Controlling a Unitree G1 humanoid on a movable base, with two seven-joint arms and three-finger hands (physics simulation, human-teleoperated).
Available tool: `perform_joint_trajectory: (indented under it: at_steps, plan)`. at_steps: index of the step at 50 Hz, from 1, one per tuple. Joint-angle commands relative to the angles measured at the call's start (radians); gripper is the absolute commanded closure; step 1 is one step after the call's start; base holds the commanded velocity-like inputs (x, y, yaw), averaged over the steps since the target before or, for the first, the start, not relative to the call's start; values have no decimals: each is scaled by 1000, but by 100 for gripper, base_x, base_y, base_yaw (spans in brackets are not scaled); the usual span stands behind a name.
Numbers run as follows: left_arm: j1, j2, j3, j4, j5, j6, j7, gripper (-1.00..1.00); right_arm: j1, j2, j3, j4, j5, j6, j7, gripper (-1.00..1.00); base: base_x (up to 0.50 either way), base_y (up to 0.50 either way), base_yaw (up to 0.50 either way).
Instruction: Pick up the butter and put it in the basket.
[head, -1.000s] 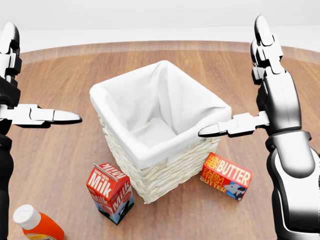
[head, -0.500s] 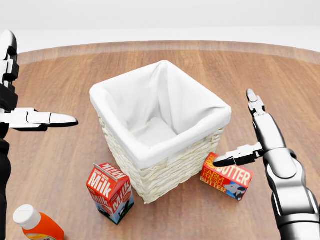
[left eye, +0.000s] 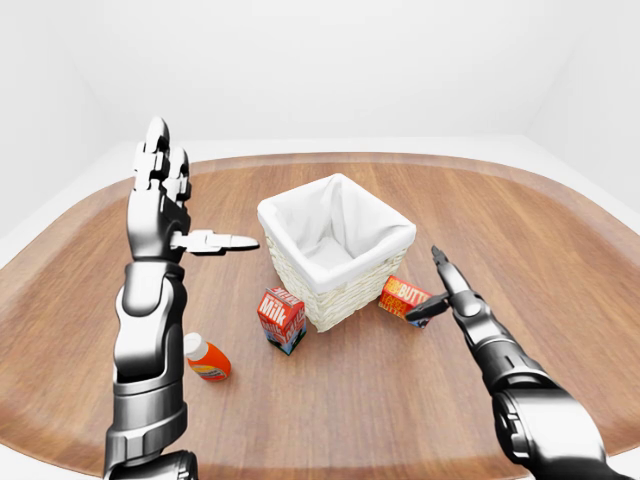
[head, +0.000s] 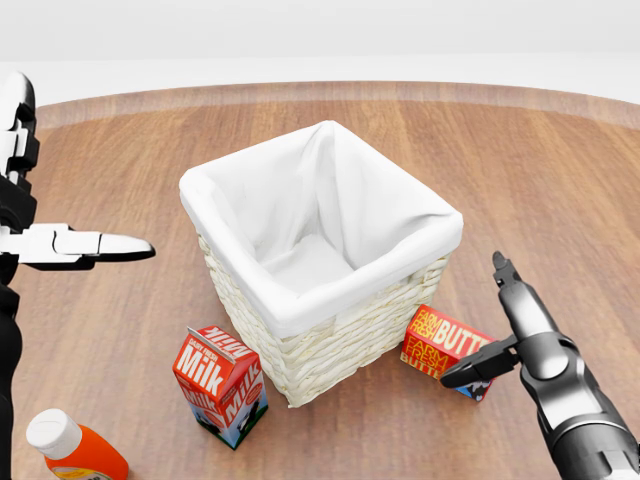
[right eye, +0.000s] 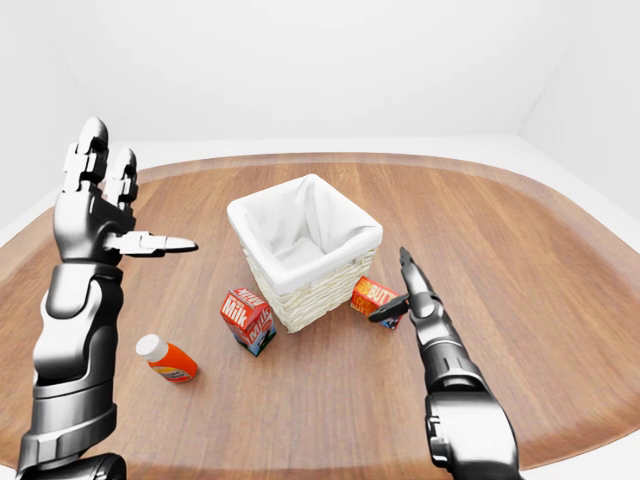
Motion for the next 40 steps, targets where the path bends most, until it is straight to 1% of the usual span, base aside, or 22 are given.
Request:
perform_joint_trajectory:
  at_steps: [1,3,4,5,10,13,19,24,40]
  plan:
    - [28,-2,9,-21,-8,0,-4,-100,-45,9,21,201,-75,0,-85,-100,0,0,0]
    - [34,-4,8,-20,-7,0,-6,-100,-46,12,20,206,-86,0,-94,-100,0,0,0]
    - [39,-6,8,-17,-7,0,-8,-100,-45,10,38,211,-121,0,-139,-100,0,0,0]
    - [43,-8,6,-5,-2,0,-10,-100,-45,12,39,216,-135,0,-148,-100,0,0,0]
    - [55,-12,9,-16,-6,0,-15,-100,-49,33,27,227,-162,0,-172,-100,0,0,0]
    - [79,-16,12,-37,-10,0,-22,-100,-51,47,20,234,-170,0,-183,-100,0,0,0]
    - [108,-22,23,-46,-15,0,-34,-100,-57,53,12,239,-193,0,-223,-100,0,0,0]
    - [117,-24,27,-52,-24,0,-37,-100,-59,57,8,241,-203,0,-232,-100,0,0,0]
    - [194,-49,39,-150,-51,0,-68,-100,-38,86,-6,253,-242,0,-260,-100,0,0,0]
